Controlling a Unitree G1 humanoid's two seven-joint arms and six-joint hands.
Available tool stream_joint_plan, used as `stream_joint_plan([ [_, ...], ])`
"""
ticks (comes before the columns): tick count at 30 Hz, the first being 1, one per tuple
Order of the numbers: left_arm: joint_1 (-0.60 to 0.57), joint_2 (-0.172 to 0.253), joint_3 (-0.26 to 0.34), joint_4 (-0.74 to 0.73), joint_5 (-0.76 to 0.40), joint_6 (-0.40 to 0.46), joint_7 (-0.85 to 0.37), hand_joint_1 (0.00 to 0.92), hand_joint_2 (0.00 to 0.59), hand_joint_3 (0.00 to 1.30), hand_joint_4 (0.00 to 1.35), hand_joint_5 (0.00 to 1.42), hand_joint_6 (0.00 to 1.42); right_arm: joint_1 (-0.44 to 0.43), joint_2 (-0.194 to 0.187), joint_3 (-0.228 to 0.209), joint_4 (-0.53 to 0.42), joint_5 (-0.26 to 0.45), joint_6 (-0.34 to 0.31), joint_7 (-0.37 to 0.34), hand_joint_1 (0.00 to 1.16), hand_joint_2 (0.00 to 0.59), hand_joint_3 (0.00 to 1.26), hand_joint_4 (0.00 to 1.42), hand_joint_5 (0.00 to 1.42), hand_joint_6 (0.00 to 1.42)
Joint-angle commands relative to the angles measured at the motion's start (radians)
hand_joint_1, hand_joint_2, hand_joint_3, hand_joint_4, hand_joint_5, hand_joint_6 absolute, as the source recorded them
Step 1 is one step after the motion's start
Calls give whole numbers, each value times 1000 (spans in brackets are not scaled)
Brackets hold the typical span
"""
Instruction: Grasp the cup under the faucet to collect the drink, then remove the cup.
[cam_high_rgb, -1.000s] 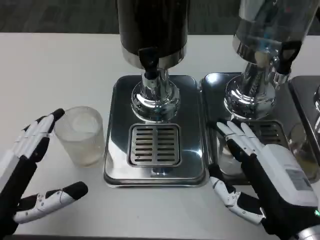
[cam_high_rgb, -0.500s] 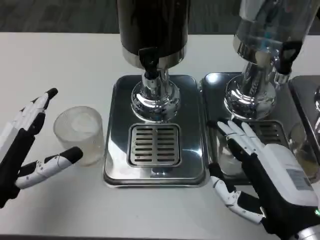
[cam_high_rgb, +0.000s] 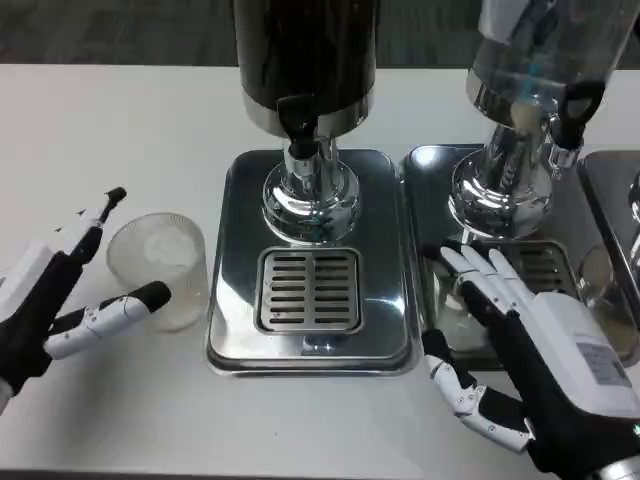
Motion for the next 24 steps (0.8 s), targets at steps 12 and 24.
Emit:
stream_joint_plan([
  [12,-93,25,-53,139,-5,-26,1,0,16,0,0,0,0,0,4,-3,-31,4,21,7,524,492,115,64,14,143],
  [24,-135,47,-80,205,2,-45,0,0,16,0,0,0,0,19,19,16,-52,-14,43,-3,529,487,125,64,15,143],
])
